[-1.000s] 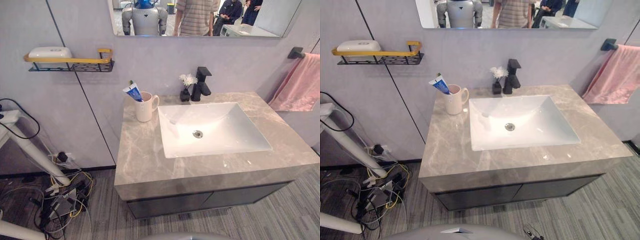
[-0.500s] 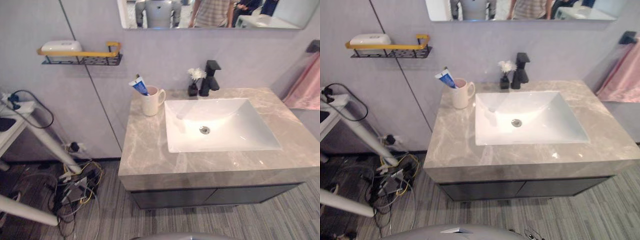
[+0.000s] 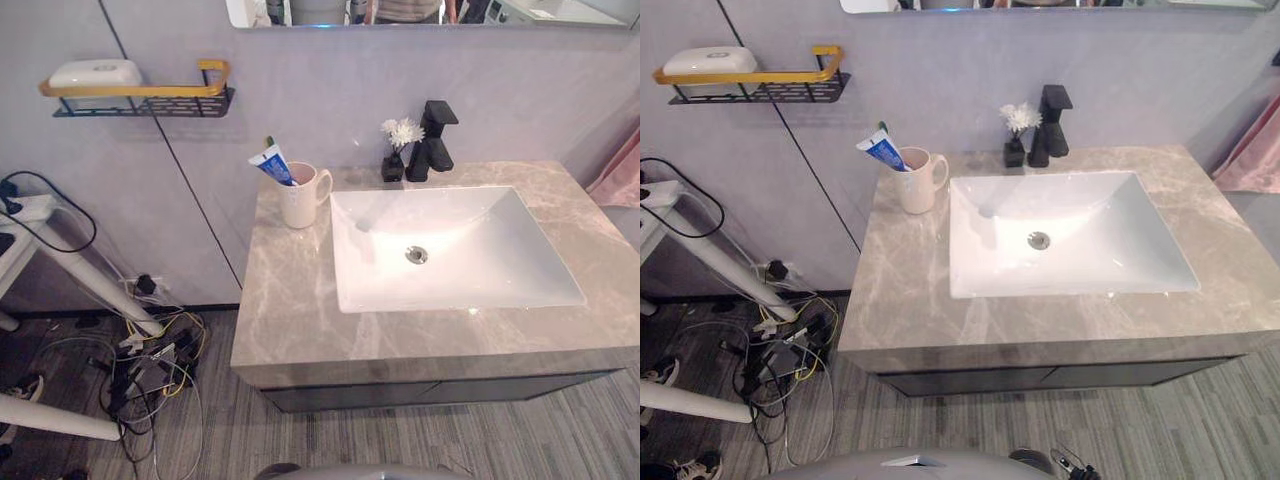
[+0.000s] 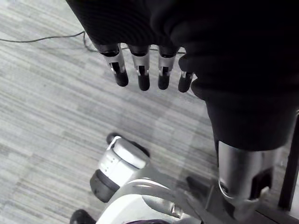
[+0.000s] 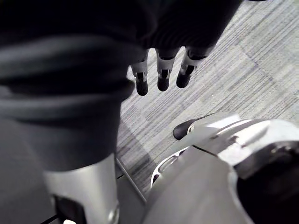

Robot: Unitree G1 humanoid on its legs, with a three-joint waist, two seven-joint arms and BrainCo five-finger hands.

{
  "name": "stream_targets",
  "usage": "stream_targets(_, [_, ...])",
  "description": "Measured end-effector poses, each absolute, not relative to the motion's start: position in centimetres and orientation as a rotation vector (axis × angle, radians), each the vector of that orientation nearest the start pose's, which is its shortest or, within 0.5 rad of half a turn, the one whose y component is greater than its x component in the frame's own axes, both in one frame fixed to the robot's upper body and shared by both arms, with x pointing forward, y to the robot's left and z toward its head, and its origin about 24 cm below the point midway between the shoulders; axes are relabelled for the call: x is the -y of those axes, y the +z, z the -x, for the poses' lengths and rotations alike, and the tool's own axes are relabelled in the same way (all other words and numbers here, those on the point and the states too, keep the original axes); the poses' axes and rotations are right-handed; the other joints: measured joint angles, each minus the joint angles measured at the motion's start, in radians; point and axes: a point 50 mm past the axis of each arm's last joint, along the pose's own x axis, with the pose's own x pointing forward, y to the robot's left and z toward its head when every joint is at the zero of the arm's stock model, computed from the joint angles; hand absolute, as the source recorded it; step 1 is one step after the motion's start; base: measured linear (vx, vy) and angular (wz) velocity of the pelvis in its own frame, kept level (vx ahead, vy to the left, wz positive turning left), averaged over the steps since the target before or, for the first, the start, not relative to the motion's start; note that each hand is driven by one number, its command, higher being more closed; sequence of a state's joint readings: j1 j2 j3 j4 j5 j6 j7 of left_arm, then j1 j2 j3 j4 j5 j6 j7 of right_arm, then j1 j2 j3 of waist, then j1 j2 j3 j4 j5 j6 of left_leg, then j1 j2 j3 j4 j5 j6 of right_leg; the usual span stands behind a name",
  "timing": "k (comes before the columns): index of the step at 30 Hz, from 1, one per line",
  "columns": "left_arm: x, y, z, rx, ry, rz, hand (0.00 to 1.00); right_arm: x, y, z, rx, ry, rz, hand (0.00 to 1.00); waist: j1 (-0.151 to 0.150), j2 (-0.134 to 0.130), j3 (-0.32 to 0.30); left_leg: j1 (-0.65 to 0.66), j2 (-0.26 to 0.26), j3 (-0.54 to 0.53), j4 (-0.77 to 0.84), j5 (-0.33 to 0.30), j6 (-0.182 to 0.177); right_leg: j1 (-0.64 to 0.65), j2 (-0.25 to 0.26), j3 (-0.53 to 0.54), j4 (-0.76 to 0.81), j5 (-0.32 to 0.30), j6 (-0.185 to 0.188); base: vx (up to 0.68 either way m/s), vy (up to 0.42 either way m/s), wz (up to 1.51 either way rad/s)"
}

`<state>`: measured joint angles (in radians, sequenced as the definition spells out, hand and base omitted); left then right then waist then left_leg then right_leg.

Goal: Organize washtable

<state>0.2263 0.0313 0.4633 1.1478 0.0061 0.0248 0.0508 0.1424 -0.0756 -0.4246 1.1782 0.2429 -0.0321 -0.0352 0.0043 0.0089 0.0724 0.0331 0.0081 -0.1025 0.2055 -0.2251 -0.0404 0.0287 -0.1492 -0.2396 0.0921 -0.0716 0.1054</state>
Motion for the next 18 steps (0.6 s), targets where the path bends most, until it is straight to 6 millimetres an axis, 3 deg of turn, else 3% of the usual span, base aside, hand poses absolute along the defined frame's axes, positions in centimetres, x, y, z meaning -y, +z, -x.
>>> stream_targets(6, [-21.3,-17.4,-1.9,-1.341,0.446,0.111,0.0,22.4,-16.7,-5.5,-1.128,-0.618,-0.339,0.0,0.005,0.001,-0.001,0.022,-0.022,0.1,-0.04,0.005,0.015,-0.065,-0.008,0.144,-0.018,0.075,0.001,0.04,0.104,-0.67])
stream_targets(9, [-21.7,-17.1,-4.8,-1.262,0.425,0.087,0.0,22.0,-16.5,-6.9,-1.099,-0.563,-0.314,0.0,0.007,-0.011,0.012,0.021,-0.023,0.193,-0.027,0.009,0.028,-0.101,-0.001,0.199,-0.037,0.16,-0.006,-0.1,0.122,-0.96])
stream_targets(11, [-21.7,-16.7,-6.8,-1.197,0.417,0.086,0.0,21.5,-16.4,-7.3,-1.09,-0.541,-0.312,0.0,0.015,-0.015,0.013,-0.011,-0.01,0.248,-0.002,0.016,0.076,-0.116,0.014,0.194,-0.089,0.257,-0.003,-0.12,0.038,-0.86])
stream_targets(12, [-21.5,-16.5,-8.0,-1.15,0.411,0.089,0.0,21.6,-16.2,-8.3,-1.057,-0.537,-0.316,0.0,0.016,-0.008,0.019,-0.014,0.005,0.286,-0.017,0.009,0.089,-0.162,0.013,0.139,0.038,0.179,-0.026,0.15,-0.073,-0.8])
stream_targets(14, [-20.8,-16.3,-9.0,-1.117,0.398,0.104,0.0,21.3,-16.2,-8.2,-1.054,-0.54,-0.327,0.0,0.02,-0.017,0.019,-0.009,0.007,0.32,-0.026,0.014,0.105,-0.208,-0.012,0.079,0.372,-0.009,-0.069,0.44,-0.205,-0.45])
stream_targets(15, [-20.5,-16.3,-9.1,-1.114,0.401,0.117,0.0,21.4,-16.2,-7.8,-1.061,-0.549,-0.328,0.0,0.031,-0.014,0.017,0.001,0.011,0.341,-0.026,0.018,0.108,-0.181,-0.029,0.051,0.511,-0.067,-0.066,0.57,-0.276,-0.39])
stream_targets(18, [-20.2,-16.4,-8.9,-1.116,0.421,0.165,0.0,21.1,-16.4,-7.5,-1.076,-0.549,-0.34,0.0,0.048,-0.022,-0.002,-0.023,0.011,0.38,-0.026,0.036,0.108,-0.083,-0.091,-0.005,0.626,-0.124,-0.052,0.46,-0.236,-0.47])
